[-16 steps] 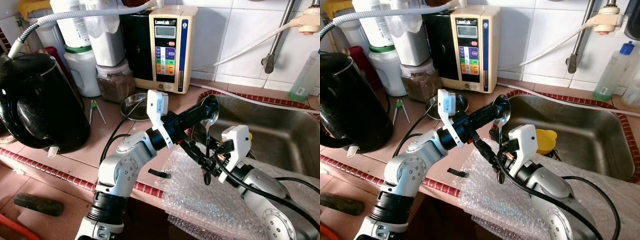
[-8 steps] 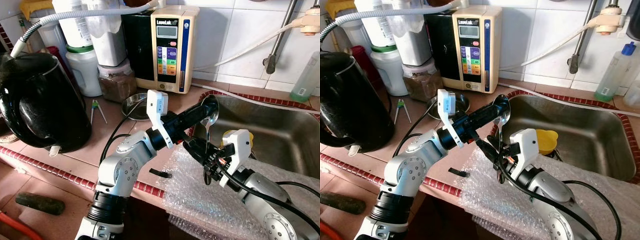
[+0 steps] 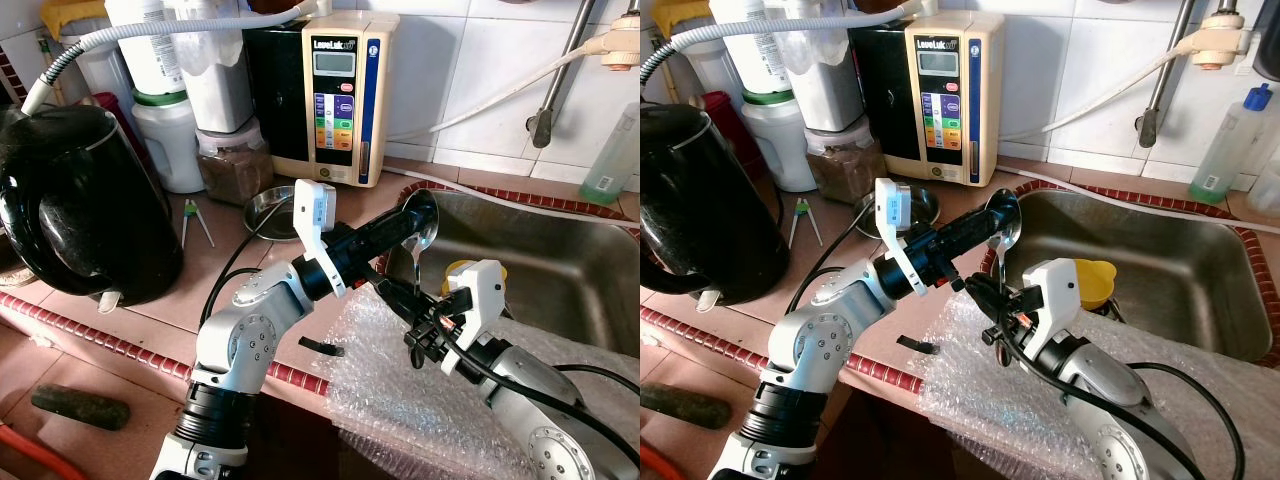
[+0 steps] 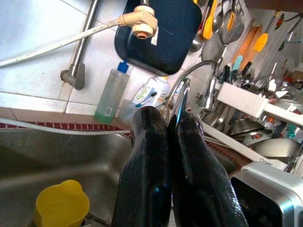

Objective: Kitchen organization

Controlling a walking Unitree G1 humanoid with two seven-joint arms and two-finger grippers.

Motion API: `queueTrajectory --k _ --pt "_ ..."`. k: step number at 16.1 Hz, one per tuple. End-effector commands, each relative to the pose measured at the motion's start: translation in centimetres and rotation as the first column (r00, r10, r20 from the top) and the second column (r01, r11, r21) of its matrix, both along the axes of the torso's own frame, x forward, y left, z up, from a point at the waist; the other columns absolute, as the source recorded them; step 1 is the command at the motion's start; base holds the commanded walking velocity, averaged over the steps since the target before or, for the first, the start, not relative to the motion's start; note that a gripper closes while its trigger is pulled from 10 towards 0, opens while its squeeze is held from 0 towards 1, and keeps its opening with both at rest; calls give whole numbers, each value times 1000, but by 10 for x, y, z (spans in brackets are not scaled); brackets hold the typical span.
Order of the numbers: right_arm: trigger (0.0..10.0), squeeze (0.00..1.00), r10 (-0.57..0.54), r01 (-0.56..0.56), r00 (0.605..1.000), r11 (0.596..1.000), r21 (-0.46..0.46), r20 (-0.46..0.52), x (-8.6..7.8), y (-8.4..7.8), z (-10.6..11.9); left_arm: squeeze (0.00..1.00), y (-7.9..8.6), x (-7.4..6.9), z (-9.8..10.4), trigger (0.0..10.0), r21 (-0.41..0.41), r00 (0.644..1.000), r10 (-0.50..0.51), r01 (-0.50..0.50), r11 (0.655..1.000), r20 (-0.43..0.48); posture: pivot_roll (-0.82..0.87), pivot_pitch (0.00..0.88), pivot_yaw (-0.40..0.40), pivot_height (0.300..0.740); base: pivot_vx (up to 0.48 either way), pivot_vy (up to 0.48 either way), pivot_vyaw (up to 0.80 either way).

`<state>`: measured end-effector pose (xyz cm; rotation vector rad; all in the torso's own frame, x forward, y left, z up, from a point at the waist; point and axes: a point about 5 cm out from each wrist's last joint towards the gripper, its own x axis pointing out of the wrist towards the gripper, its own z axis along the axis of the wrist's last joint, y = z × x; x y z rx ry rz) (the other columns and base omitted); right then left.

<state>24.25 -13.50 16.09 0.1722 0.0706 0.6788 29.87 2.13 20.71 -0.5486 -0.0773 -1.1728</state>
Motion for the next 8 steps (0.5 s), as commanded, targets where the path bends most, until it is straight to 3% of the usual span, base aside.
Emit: queueTrajectory --k 1,3,4,5,6,7,8 --pt "0 0 -16 16 1000 1000 -16 -26 1 -1 -6 0 -6 -4 13 3333 -40 998 -47 49 998 42 -42 0 95 740 0 0 0" --pt "0 0 -23 23 999 1000 -14 -26 1 -1 -7 0 -5 -4 14 2667 -34 999 -29 31 999 46 -40 0 96 740 0 0 0" --pt "0 0 -26 26 999 1000 -14 -27 2 -1 -8 0 -5 -4 13 2902 -29 998 -33 34 999 44 -36 0 97 740 0 0 0" --pt "0 0 -29 29 999 1000 -13 -27 2 -1 -8 0 -5 -3 12 5176 -25 999 -32 33 999 38 -36 0 97 740 0 0 0" --pt "0 0 -32 32 999 999 -12 -26 2 -1 -8 255 -3 -1 9 10000 -8 1000 -6 6 1000 24 -34 0 98 740 0 0 0" --pt "0 0 -35 34 999 999 -13 -25 3 -1 -8 1000 -2 2 7 10000 1 1000 17 -17 1000 1 -34 0 98 740 0 0 0" --pt "0 0 -36 35 999 999 -13 -24 3 -1 -9 1000 -2 3 6 10000 9 1000 21 -21 1000 -1 -34 0 99 740 0 0 0"
